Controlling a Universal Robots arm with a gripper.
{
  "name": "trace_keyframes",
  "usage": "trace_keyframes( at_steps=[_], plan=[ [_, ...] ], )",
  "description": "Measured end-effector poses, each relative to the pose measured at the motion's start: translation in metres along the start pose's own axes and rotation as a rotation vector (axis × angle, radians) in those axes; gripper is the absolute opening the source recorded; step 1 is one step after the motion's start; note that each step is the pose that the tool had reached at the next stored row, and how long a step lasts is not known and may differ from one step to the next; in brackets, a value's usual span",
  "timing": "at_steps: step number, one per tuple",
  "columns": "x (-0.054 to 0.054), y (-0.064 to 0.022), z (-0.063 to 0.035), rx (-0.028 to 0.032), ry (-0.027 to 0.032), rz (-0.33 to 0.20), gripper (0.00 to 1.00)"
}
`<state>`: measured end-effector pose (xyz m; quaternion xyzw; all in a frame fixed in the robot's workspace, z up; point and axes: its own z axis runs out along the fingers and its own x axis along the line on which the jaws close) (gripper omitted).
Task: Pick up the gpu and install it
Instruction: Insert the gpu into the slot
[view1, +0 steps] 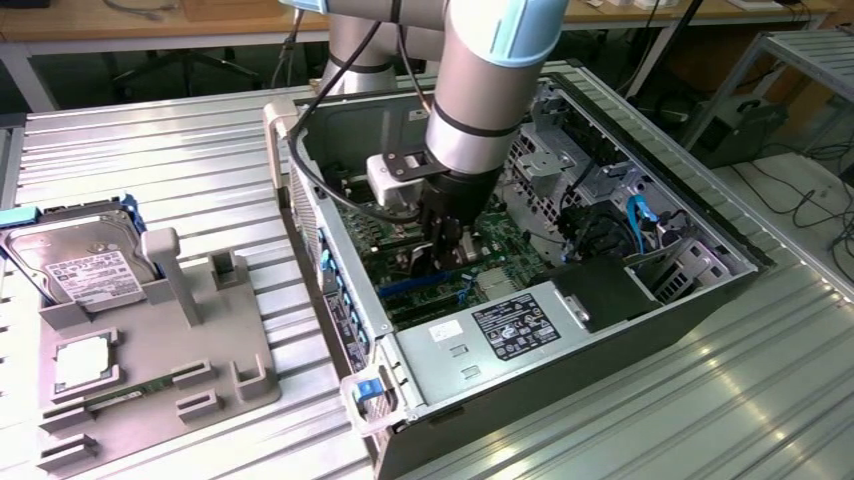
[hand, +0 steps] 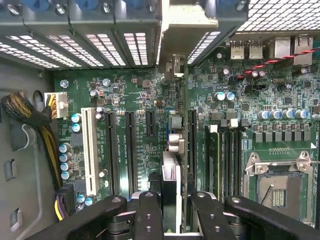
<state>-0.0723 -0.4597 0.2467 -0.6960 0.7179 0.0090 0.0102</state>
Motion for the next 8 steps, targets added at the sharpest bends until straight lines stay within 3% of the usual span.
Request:
trace_keyframes(
  at_steps=[8],
  plan=[
    [0.0002, 0.0049, 0.0026, -0.0001, 0.0, 0.0, 0.28]
  ],
)
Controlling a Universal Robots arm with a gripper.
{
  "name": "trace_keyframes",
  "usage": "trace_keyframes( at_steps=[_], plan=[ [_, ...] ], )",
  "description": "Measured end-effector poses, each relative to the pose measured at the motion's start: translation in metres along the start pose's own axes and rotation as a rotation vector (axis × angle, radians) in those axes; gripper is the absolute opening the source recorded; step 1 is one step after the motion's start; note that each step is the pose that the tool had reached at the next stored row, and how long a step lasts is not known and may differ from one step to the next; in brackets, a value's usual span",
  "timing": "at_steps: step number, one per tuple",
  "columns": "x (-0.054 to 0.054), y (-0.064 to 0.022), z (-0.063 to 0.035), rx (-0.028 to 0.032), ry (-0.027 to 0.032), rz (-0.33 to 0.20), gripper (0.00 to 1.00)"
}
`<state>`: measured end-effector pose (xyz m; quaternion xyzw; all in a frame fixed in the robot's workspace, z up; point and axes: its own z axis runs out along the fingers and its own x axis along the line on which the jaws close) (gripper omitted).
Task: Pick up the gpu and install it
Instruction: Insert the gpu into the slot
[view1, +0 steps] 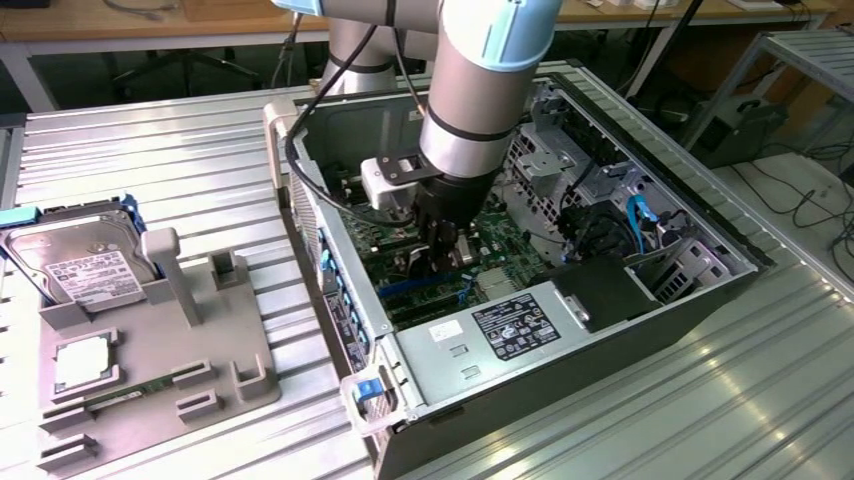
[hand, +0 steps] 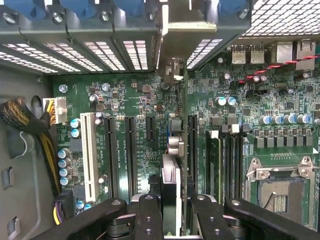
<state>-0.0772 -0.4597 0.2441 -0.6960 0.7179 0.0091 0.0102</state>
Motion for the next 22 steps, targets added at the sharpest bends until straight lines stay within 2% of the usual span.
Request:
trace_keyframes(
  at_steps=[2, 4, 5, 6, 7, 14, 22],
  plan=[
    [0.0001, 0.0002, 0.0004, -0.0026, 0.0002, 0.0, 0.28],
    [0.0004, 0.0002, 0.0008, -0.0093, 0.0002, 0.0, 0.28],
    [0.0004, 0.0001, 0.0011, -0.0151, 0.0004, 0.0, 0.28],
    [0.0004, -0.0006, 0.0014, -0.025, 0.0009, 0.0, 0.28],
    [0.0005, -0.0008, 0.0015, -0.0281, 0.0011, 0.0, 0.28],
    [0.0019, -0.001, 0.0083, -0.0304, 0.0012, 0.001, 0.28],
    [0.0019, -0.0011, 0.0087, -0.0302, 0.001, 0.001, 0.28]
  ],
)
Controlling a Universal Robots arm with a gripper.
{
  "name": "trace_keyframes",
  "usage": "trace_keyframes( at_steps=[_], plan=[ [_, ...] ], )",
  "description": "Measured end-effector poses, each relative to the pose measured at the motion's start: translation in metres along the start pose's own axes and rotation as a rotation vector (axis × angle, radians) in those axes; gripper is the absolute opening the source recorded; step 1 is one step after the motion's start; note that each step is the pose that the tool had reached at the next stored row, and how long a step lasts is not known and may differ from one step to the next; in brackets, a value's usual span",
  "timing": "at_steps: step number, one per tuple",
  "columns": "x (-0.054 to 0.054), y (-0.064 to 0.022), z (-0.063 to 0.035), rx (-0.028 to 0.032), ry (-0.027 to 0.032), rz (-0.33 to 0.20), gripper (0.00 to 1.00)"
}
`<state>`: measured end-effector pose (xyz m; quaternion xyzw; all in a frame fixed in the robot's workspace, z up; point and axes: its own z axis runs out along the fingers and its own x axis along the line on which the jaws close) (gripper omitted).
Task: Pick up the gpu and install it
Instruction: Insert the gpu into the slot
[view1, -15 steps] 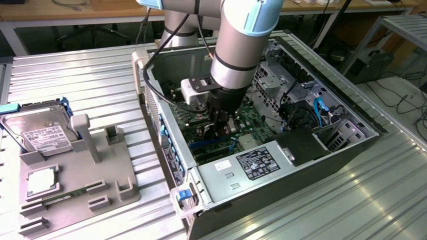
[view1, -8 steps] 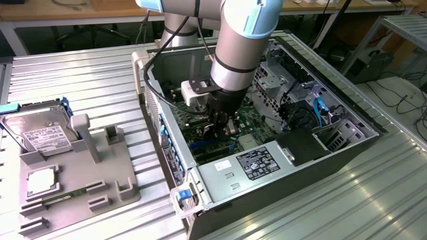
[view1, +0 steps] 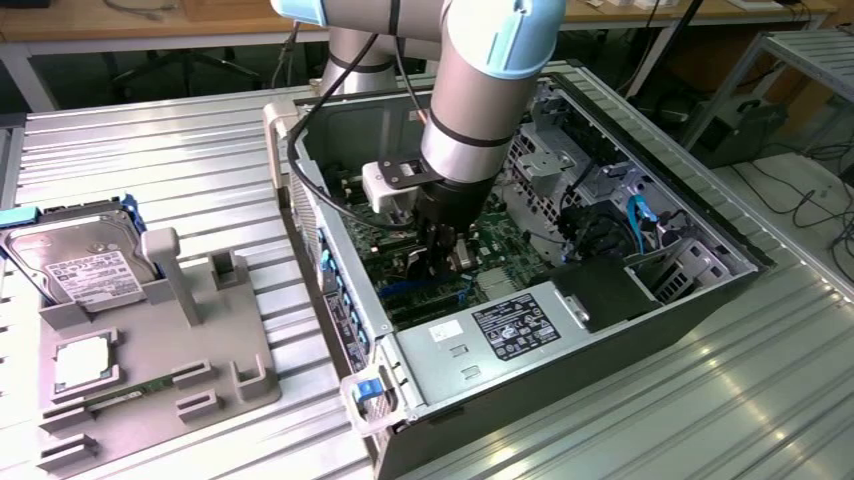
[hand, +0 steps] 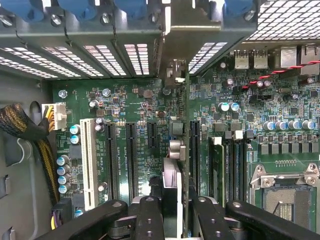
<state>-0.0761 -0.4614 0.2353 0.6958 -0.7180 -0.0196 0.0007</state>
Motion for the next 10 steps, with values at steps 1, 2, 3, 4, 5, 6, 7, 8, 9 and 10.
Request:
trace_keyframes(
  at_steps=[1, 2, 3, 4, 5, 6, 7, 8, 9, 10],
  plan=[
    [0.0, 0.0, 0.0, 0.0, 0.0001, 0.0, 0.28],
    [0.0, 0.0, -0.0003, 0.0001, 0.0008, 0.0, 0.28],
    [-0.0001, -0.0001, -0.0005, 0.0002, 0.002, 0.0, 0.28],
    [-0.0004, -0.0001, -0.001, 0.0004, 0.004, 0.0, 0.28],
    [-0.0006, 0.0, -0.0017, 0.0007, 0.0057, 0.0, 0.28],
    [-0.0009, 0.0, -0.0031, 0.001, 0.0077, 0.0, 0.28],
    [-0.0011, 0.0003, -0.0049, 0.0006, 0.0105, 0.0, 0.28],
    [-0.0013, 0.0003, -0.0069, 0.0004, 0.014, 0.0, 0.28],
    [-0.0014, 0.0002, -0.0076, 0.0006, 0.0154, 0.0, 0.28],
    [-0.0014, 0.0002, -0.0076, 0.0007, 0.0154, 0.0, 0.28]
  ],
)
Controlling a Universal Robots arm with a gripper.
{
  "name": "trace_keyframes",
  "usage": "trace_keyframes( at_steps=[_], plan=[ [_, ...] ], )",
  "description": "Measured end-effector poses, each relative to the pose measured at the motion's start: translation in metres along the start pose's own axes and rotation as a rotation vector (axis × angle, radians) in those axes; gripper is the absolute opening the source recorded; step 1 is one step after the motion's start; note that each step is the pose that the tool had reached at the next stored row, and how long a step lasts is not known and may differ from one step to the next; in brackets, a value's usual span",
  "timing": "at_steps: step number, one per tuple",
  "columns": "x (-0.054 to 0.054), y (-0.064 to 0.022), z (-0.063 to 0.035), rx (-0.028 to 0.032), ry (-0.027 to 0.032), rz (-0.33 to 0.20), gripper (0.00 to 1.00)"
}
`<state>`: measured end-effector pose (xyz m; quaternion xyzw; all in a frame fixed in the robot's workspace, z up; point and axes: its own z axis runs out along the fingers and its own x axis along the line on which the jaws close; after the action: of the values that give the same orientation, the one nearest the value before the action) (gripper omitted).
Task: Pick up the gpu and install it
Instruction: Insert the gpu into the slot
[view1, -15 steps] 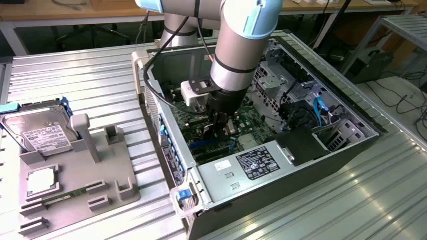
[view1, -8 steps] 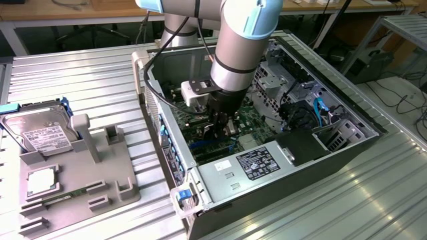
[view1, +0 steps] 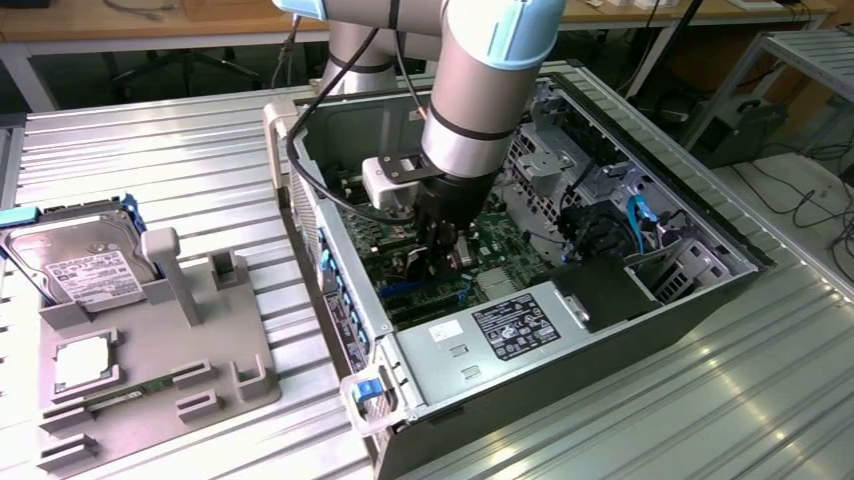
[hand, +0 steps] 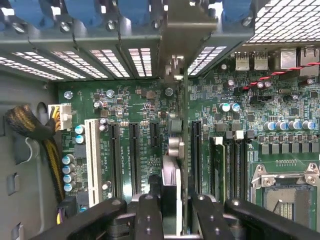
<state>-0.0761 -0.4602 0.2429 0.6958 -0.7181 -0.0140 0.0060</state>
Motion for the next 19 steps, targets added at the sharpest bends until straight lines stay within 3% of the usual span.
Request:
trace_keyframes(
  at_steps=[19],
  plan=[
    [-0.0027, 0.0005, 0.0021, -0.0002, 0.0006, -0.005, 0.28]
  ],
)
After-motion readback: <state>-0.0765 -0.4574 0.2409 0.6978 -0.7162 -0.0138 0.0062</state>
